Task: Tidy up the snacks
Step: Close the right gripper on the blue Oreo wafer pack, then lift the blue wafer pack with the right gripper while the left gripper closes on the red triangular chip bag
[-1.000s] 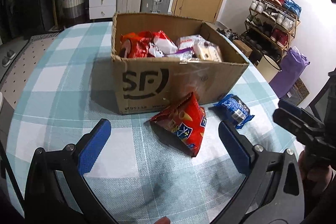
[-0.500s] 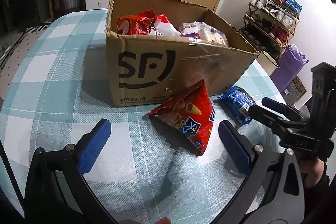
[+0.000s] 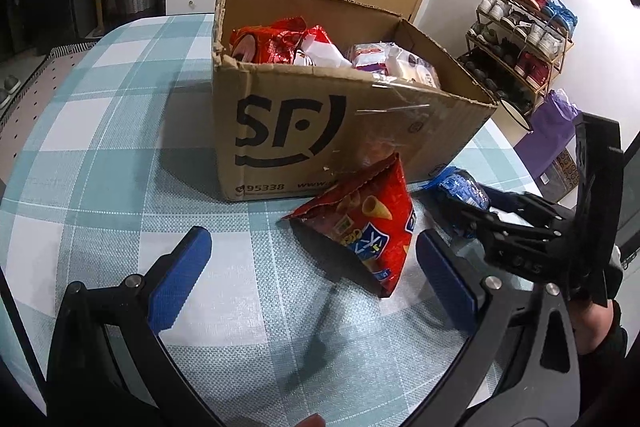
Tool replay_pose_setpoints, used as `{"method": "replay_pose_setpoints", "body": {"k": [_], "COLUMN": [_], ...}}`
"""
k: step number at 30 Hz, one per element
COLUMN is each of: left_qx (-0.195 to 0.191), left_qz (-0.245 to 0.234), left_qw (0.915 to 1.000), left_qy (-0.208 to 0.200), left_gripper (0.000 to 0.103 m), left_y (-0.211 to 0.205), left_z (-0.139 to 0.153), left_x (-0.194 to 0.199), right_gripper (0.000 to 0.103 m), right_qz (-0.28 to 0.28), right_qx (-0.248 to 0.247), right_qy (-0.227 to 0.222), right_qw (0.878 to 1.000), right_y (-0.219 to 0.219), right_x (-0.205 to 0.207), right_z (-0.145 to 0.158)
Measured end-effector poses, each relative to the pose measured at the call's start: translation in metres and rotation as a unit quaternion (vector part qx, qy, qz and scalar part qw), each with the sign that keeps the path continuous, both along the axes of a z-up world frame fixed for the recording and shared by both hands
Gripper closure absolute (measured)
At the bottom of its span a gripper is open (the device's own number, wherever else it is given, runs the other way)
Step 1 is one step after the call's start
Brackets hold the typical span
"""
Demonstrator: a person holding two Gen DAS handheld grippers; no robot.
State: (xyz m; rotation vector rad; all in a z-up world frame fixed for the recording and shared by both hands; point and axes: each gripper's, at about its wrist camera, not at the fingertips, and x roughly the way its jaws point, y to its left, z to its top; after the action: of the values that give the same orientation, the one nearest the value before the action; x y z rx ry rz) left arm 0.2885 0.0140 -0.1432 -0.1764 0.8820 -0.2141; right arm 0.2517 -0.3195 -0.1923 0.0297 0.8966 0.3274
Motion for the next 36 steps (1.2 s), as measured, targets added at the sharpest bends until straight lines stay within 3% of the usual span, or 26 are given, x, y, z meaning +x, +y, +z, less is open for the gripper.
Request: {"method": "replay_pose_setpoints", "body": {"k": [1, 2, 22, 36], "left_qx": [0.001, 0.0, 0.002, 0.007], "left_qz": [0.001, 0.002, -0.004, -0.016], "left_qw": [1.0, 1.0, 1.0, 0.9998], "left_qy": [-0.001, -0.001, -0.004, 0.001], "left_gripper": [0.001, 0.001, 0.001, 0.001], "left_y": [0.001, 0.001, -0.006, -0.024], "left_z": [0.001, 0.001, 0.012, 0.016], "left_x": [-0.001, -0.002, -0.013, 0.003], "right_gripper": [0.055, 0.058, 0.058, 0.058], "right_qz": [0.005, 0.015, 0.005, -0.003], "right_qx": [-0.004, -0.009, 0.034, 0.045], "right_qy": [-0.002, -0.004, -0.025, -0.043], "right_qw": [1.0, 1.0, 0.999, 0.998], "right_y": [0.002, 0.006, -0.014, -0.023], "right_x": [0.0, -0.001, -0.03, -0.055], "right_z": [0.0, 0.0, 0.017, 0.029]}}
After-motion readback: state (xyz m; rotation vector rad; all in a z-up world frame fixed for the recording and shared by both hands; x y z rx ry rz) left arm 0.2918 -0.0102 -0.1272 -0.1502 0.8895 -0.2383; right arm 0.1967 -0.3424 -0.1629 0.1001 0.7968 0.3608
